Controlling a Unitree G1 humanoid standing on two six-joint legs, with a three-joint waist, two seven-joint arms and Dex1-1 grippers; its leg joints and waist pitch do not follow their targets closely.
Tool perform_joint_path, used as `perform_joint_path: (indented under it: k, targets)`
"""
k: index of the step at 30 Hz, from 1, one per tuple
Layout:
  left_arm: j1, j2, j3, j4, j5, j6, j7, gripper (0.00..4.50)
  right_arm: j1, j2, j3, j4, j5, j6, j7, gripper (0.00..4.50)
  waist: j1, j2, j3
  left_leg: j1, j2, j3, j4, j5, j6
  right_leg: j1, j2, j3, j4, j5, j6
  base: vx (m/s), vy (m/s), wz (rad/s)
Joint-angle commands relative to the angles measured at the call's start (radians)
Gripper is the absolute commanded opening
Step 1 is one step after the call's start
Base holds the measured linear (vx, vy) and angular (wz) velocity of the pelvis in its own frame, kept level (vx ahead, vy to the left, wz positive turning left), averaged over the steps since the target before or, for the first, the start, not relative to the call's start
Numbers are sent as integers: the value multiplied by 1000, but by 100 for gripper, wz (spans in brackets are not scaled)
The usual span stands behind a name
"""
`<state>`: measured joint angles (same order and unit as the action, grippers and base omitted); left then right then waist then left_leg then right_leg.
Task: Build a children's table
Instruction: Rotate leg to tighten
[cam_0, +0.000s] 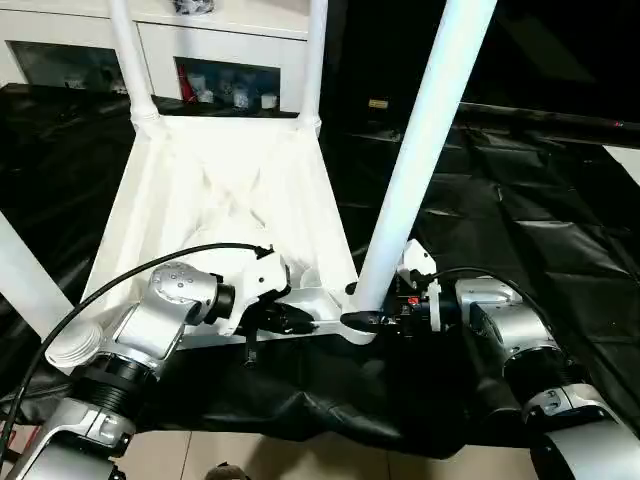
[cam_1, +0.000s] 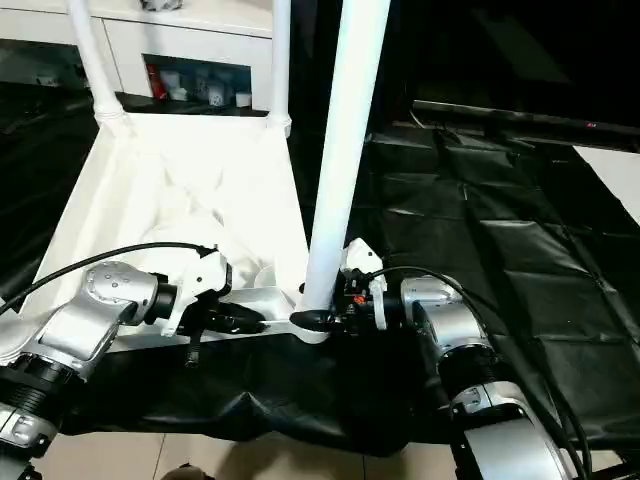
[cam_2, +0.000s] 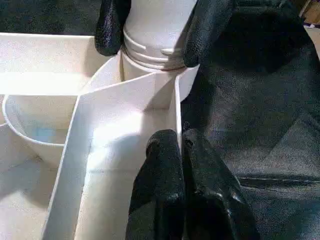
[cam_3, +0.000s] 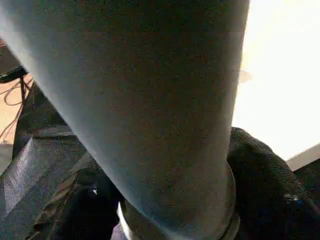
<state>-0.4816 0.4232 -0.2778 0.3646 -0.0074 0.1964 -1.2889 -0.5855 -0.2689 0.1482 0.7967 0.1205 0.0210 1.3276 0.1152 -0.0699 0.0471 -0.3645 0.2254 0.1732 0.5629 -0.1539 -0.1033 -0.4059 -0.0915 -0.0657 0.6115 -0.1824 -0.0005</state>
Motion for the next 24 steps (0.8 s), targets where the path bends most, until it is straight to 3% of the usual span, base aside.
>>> perform_joint_path:
  k: [1,5,7,8,12,15,17,20,22,24]
  targets:
    - [-15,-36,-7,-28,-21,-14,46,0,15,18,42,-6,-17,17,43,264,-4,-5,-60,10,9,13,-60,-249,29,44,-40,36,-66,-216,-208,0,0,0]
    - [-31,-75,18,-2,-6,3,136,0,29,41,27,-3,-9,53,-30,264,-2,-2,-57,11,9,13,-61,-250,30,42,-41,37,-69,-235,-202,0,0,0]
    - [-43,-97,28,15,3,4,182,0,33,55,19,3,-10,62,-79,264,-4,-1,-55,12,9,12,-63,-270,22,40,-42,38,-74,-274,-189,0,0,0]
    - [-50,-108,32,25,8,3,205,0,34,65,12,9,-13,61,-112,264,-6,-2,-54,13,7,9,-64,-296,9,40,-45,37,-81,-337,-168,0,0,0]
    - [-81,-170,34,64,32,14,308,0,7,145,-65,95,-18,57,-410,263,-14,-1,-52,13,4,6,-66,-317,-12,34,-47,37,-87,-400,-144,0,0,0]
    - [-96,-216,20,69,50,39,366,0,-13,220,-114,138,-21,49,-638,263,-32,2,-53,11,1,0,-68,-342,-27,34,-48,33,-94,-465,-114,0,0,0]
    - [-97,-229,17,62,55,53,384,0,-20,243,-124,149,-28,41,-712,263,-35,2,-55,9,0,-1,-68,-340,-22,36,-47,32,-95,-460,-110,0,0,0]
    - [-91,-249,8,39,61,72,390,0,-32,285,-138,159,-27,10,-771,263,-41,5,-57,9,2,2,-68,-334,-15,34,-43,34,-90,-391,-131,0,0,0]
    - [-88,-248,3,32,60,70,384,0,-37,298,-147,157,-16,-3,-746,318,-43,6,-58,7,2,2,-67,-330,-7,36,-41,35,-86,-354,-142,0,0,0]
    - [-85,-243,1,31,59,65,379,0,-42,307,-159,155,-1,2,-733,332,-44,6,-58,7,2,4,-67,-320,0,37,-39,35,-83,-319,-153,0,0,0]
